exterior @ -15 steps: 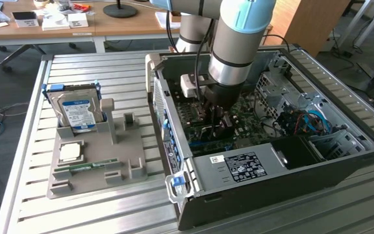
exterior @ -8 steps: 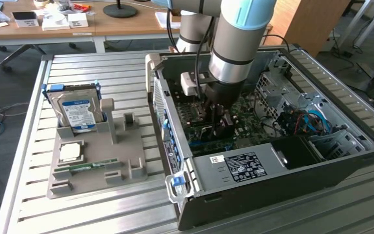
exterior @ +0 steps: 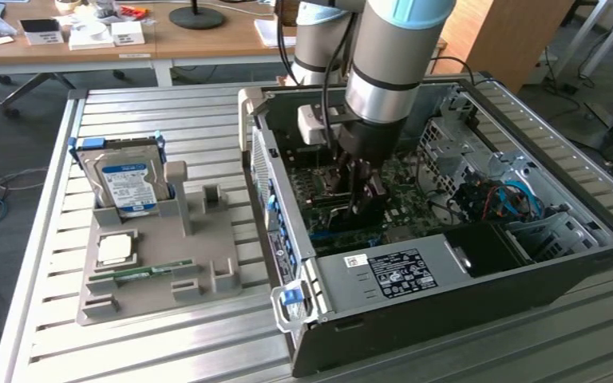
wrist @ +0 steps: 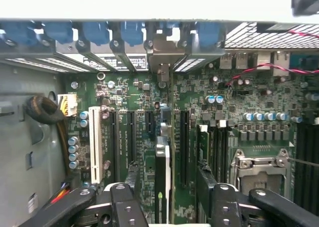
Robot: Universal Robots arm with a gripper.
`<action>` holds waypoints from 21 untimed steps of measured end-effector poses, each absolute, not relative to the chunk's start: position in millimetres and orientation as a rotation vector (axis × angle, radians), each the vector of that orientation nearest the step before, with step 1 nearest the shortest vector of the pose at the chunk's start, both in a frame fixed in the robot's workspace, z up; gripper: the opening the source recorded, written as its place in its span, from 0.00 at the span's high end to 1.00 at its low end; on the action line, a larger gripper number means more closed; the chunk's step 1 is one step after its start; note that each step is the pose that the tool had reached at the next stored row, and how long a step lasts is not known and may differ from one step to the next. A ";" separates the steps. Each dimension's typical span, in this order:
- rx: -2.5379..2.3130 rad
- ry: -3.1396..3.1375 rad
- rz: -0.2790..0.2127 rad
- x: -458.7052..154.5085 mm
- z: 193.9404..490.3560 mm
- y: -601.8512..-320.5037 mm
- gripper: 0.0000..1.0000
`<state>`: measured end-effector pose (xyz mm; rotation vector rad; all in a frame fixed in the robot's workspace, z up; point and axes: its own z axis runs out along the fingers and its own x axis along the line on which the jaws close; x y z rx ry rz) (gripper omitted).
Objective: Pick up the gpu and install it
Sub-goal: 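Insert the gpu into the slot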
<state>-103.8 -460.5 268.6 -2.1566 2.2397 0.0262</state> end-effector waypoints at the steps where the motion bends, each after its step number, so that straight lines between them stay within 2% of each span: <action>1: -2.156 2.239 0.027 -103.8 271.0 -460.5 0.43; 21: -2.153 2.236 0.033 -103.8 301.2 -460.5 0.43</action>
